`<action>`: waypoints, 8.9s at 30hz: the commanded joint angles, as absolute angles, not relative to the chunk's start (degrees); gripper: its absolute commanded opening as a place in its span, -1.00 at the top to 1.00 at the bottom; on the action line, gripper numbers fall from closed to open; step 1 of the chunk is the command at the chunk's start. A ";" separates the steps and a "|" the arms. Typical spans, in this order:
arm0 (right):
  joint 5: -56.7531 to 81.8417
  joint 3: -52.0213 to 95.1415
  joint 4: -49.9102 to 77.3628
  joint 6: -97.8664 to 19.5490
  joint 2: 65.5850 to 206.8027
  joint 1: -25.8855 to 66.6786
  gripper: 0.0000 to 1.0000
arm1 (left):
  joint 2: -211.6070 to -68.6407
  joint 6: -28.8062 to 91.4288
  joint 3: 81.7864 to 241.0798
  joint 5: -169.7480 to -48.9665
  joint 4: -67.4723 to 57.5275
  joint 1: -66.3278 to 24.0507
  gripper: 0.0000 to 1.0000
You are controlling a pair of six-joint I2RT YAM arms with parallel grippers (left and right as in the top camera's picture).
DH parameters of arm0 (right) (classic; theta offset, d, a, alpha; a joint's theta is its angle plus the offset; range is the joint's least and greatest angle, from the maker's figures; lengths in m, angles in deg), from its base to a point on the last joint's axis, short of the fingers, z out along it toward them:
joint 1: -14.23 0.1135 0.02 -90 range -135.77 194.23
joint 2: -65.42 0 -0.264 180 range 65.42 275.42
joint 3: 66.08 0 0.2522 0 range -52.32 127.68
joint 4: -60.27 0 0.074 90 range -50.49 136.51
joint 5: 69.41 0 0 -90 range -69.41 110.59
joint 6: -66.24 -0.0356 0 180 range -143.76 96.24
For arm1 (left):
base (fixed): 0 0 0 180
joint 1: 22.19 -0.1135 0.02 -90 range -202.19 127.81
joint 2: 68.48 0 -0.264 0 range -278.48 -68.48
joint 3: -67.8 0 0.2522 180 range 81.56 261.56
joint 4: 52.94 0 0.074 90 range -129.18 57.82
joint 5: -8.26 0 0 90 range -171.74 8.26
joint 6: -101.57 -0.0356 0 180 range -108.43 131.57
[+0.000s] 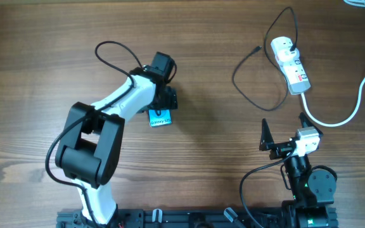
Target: Plug charger to phone and switch on socket
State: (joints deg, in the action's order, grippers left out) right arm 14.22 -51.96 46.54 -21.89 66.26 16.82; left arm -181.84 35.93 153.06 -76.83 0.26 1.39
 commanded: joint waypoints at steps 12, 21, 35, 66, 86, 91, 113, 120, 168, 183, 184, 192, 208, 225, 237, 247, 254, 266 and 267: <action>14.54 -52.02 46.85 -20.89 65.85 17.17 -1.00 | -186.47 43.39 148.23 -82.12 2.23 3.20 -0.57; 14.54 -52.02 46.85 -20.91 65.85 17.17 -0.99 | -186.47 43.39 148.25 -82.08 2.16 3.20 -0.12; 14.54 -52.02 46.85 -20.93 65.85 17.17 -0.99 | -186.12 43.34 158.09 -82.08 10.58 -1.08 -0.09; 14.54 -52.02 46.85 -20.89 65.85 17.17 -0.99 | -173.58 43.61 178.46 -82.43 32.13 -2.24 -0.05; 14.04 -52.02 46.87 -21.50 65.85 17.17 -1.00 | -169.82 61.88 178.83 -96.09 28.22 -2.22 -0.06; 0.12 -52.02 48.12 -55.97 65.85 17.17 -0.99 | -169.82 68.09 178.83 -96.96 26.80 -2.24 -0.08; -14.57 -51.50 64.53 -79.33 84.99 17.30 -0.99 | -169.82 69.07 178.83 -108.13 23.56 -1.89 -0.07; -18.50 -41.53 74.02 -70.41 110.68 22.99 -1.00 | -169.82 69.35 178.81 -108.33 22.69 -0.52 -0.06; 1.26 -29.07 104.36 -71.94 146.87 41.06 0.21 | -169.84 72.48 178.81 -107.61 18.53 9.65 -0.09; -0.91 -29.07 104.64 -74.09 146.85 41.06 0.66 | -169.84 72.48 178.81 -105.47 18.45 9.65 -0.14; -0.91 -29.07 104.68 -74.15 146.85 41.06 0.69 | -169.84 72.48 178.81 -105.49 18.47 9.65 -0.15; -0.93 -29.07 105.25 -78.13 146.85 41.04 0.82 | -169.84 72.04 178.81 -105.49 19.04 9.52 -0.40; -1.85 -29.07 90.37 -113.80 146.87 36.76 0.91 | -162.19 56.76 178.81 -100.16 19.96 -5.24 -0.99; -15.25 -29.07 104.51 -142.48 146.85 36.76 0.92 | -158.06 58.82 174.55 -104.79 26.29 -6.02 -1.00; -13.91 -29.07 104.31 -142.48 146.85 36.76 0.91 | -158.06 64.63 161.45 -112.40 9.14 1.34 -0.62; -12.91 -29.07 104.57 -142.45 146.87 36.76 0.91 | -158.17 72.74 157.78 -112.40 2.69 3.26 -0.34; -12.91 -29.07 104.53 -142.48 146.85 36.78 0.91 | -158.17 76.87 153.76 -113.25 -2.47 4.14 -0.04; -12.91 -29.07 104.33 -142.45 146.85 36.78 0.91 | -158.17 83.30 153.76 -113.23 -5.70 4.55 0.78; -12.91 -29.07 104.33 -142.48 146.85 36.78 0.91 | -158.17 83.98 153.76 -113.23 -6.08 4.55 0.80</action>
